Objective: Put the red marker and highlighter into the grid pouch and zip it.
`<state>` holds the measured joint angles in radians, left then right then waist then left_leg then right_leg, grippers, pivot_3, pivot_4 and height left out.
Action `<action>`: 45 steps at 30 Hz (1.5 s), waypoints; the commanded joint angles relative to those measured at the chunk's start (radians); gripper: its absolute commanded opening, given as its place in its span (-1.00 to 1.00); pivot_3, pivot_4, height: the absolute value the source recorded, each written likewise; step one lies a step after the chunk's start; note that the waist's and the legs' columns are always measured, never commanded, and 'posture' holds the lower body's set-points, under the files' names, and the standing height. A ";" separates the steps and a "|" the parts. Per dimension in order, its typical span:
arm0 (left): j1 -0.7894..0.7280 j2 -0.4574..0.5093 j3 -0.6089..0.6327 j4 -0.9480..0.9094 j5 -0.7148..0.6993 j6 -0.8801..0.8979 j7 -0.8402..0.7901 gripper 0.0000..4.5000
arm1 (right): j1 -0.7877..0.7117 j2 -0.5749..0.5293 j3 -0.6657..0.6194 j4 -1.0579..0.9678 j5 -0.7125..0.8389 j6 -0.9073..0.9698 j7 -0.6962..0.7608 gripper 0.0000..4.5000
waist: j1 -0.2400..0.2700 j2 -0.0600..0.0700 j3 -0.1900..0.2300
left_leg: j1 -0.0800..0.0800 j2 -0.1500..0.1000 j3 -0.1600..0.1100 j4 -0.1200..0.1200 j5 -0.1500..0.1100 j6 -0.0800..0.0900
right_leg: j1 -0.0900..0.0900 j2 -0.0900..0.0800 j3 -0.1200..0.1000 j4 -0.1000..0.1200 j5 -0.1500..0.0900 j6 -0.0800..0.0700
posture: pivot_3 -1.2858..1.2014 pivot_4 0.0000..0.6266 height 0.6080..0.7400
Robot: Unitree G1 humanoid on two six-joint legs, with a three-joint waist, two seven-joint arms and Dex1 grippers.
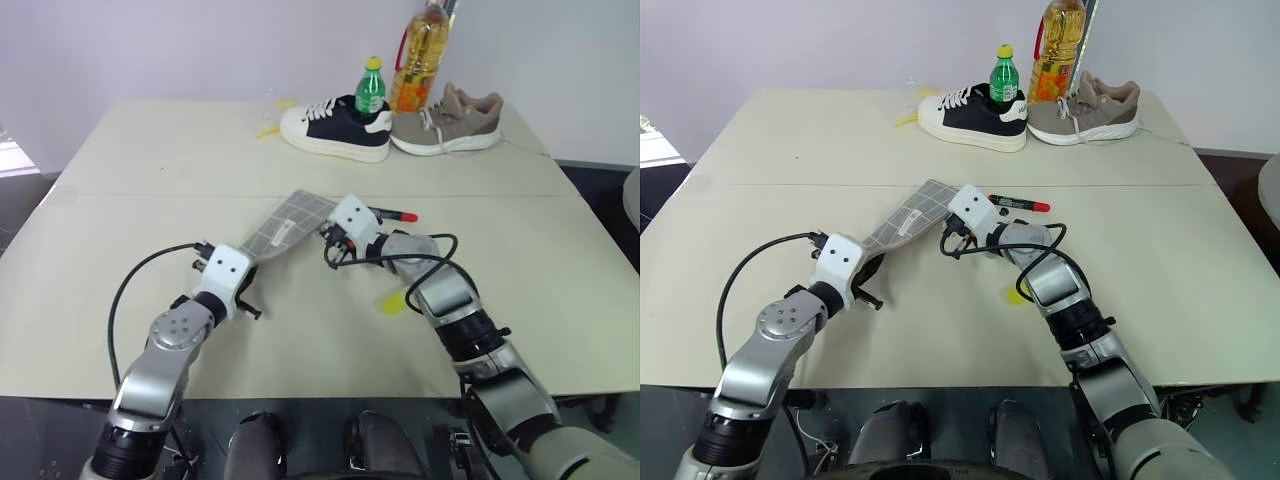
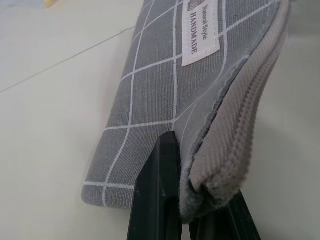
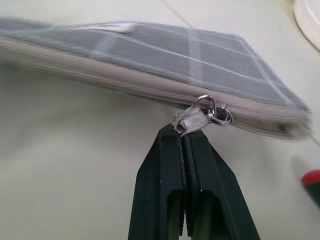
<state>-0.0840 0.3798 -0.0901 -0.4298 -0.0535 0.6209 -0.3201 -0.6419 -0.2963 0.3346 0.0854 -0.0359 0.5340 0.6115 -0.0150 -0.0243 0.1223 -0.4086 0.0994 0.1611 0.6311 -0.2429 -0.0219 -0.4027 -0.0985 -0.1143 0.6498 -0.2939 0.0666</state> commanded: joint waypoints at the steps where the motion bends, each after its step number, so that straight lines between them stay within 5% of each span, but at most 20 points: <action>1: -0.049 -0.030 -0.026 -0.002 0.007 0.022 0.015 -1.00 | -0.005 -0.017 0.061 -0.096 -0.025 -0.022 0.054 -0.99 | 0.000 0.000 0.000 | 0.000 0.000 0.000 0.000 0.000 0.000 | 0.000 0.000 0.000 0.000 0.000 0.000 | 0.03 -0.52 0.47; 14: -0.197 -0.138 -0.082 0.134 0.052 0.044 0.073 -1.00 | 0.008 -0.038 0.147 -0.250 -0.024 0.023 0.165 -0.99 | 0.001 -0.001 -0.001 | 0.000 0.000 0.000 0.000 0.000 0.000 | 0.000 0.000 0.000 0.000 0.000 0.000 | 0.03 -0.52 0.47; 17: -0.193 -0.121 -0.067 0.126 0.046 0.036 0.058 -1.00 | 0.006 -0.079 0.109 -0.254 0.008 0.032 0.213 -0.64 | 0.000 -0.001 -0.001 | 0.000 0.000 0.000 0.001 0.000 0.000 | 0.000 0.000 0.000 0.000 0.000 0.000 | 0.03 -0.52 0.47; 22: -0.133 -0.005 0.021 0.069 -0.009 -0.065 -0.053 -1.00 | -0.013 -0.202 -0.023 -0.171 0.051 0.004 0.244 0.43 | 0.001 -0.001 0.000 | 0.000 0.000 0.000 0.000 0.000 0.000 | 0.001 0.000 0.000 -0.001 0.000 0.000 | 0.03 -0.52 0.47; 32: -0.013 0.212 0.160 0.028 -0.139 -0.169 -0.294 -1.00 | -0.237 -0.214 -0.172 0.431 0.010 -0.092 0.100 0.43 | -0.003 0.002 0.001 | 0.000 0.000 0.001 0.000 0.000 0.000 | 0.000 0.000 0.000 -0.001 0.000 -0.001 | 0.03 -0.52 0.47; 45: 0.063 0.260 0.193 0.020 -0.176 -0.166 -0.328 -1.00 | -0.456 -0.152 -0.160 0.976 -0.038 -0.166 0.171 0.43 | -0.007 0.004 0.003 | 0.000 0.000 0.002 0.000 0.002 -0.004 | 0.000 0.000 0.000 0.000 0.000 -0.001 | 0.03 -0.52 0.47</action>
<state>-0.0298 0.6290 0.0736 -0.3836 -0.2295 0.4664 -0.6557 -1.0687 -0.4510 0.1885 1.0324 -0.0692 0.3655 0.7773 -0.0220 -0.0201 0.1251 -0.4082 0.0997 0.1628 0.6310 -0.2392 -0.0282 -0.4032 -0.0981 -0.1141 0.6496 -0.2935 0.0659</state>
